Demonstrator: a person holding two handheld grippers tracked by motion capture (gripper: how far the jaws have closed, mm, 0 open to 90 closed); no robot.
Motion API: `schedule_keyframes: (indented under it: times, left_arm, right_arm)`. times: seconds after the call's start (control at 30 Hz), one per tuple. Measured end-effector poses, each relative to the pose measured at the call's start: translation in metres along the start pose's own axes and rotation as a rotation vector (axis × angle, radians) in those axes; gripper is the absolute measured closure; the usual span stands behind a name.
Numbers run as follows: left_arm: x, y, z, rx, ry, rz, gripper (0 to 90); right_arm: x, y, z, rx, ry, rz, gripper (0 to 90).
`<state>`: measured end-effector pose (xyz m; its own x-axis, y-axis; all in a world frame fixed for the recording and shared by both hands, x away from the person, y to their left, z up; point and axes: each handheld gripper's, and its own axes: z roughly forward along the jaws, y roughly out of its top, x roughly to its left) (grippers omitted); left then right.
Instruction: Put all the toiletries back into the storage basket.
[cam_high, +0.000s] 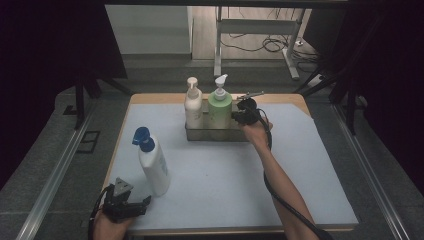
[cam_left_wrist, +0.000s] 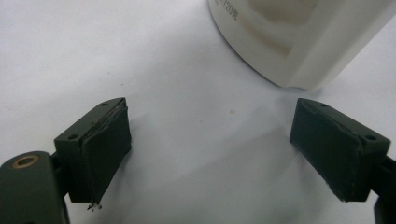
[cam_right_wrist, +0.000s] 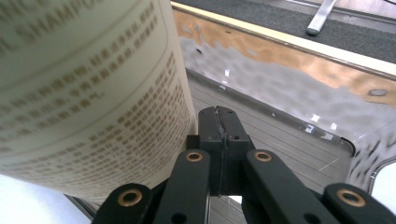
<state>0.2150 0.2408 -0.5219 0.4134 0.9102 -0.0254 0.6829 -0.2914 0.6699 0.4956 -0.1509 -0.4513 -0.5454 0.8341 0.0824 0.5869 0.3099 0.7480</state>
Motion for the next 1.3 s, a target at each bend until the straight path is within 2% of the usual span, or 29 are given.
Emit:
schedule_keyframes:
  times: [0.67, 1.17, 1.3]
  left_arm:
    - [0.000, 0.000, 0.000, 0.000, 0.000, 0.000, 12.1]
    - [0.000, 0.000, 0.000, 0.000, 0.000, 0.001, 12.1]
    - [0.000, 0.000, 0.000, 0.000, 0.000, 0.000, 12.1]
  right_arm:
    - [0.016, 0.000, 0.010, 0.023, 0.033, -0.025, 89.2]
    - [0.019, -0.001, 0.010, 0.022, 0.021, -0.024, 89.3]
    - [0.021, -0.001, 0.007, 0.022, -0.005, -0.059, 85.0]
